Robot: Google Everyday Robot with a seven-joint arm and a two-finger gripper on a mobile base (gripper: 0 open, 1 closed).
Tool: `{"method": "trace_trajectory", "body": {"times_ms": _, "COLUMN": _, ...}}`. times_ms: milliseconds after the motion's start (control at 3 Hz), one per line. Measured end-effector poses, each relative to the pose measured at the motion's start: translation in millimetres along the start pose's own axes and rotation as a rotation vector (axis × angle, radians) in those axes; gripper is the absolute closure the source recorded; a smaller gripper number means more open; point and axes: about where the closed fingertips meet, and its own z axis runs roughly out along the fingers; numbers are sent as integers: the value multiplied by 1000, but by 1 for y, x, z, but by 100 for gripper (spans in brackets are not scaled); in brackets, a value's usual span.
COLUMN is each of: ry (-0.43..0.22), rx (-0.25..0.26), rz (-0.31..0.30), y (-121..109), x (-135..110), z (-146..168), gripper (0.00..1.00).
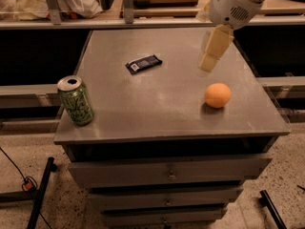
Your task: Move rxbar blueberry near orange
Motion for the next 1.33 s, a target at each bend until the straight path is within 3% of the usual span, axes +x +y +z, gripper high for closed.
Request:
{"method": "trace_trajectory", "body": {"times_ms": 667, "ry": -79, "rx": 43, "rz": 1, "y": -59, "x": -21, "z": 46, "gripper": 0}}
{"method": "trace_trajectory", "body": {"times_ms": 1000, "ry": -100, "rx": 31, "rz": 28, "y": -80, "x": -24, "z": 74, "gripper": 0}}
{"method": "trace_trajectory", "body": {"times_ms": 1333, "ry": -107, "rx": 18, "rz": 105, "y": -96, "x": -22, "z": 103, "gripper": 0}}
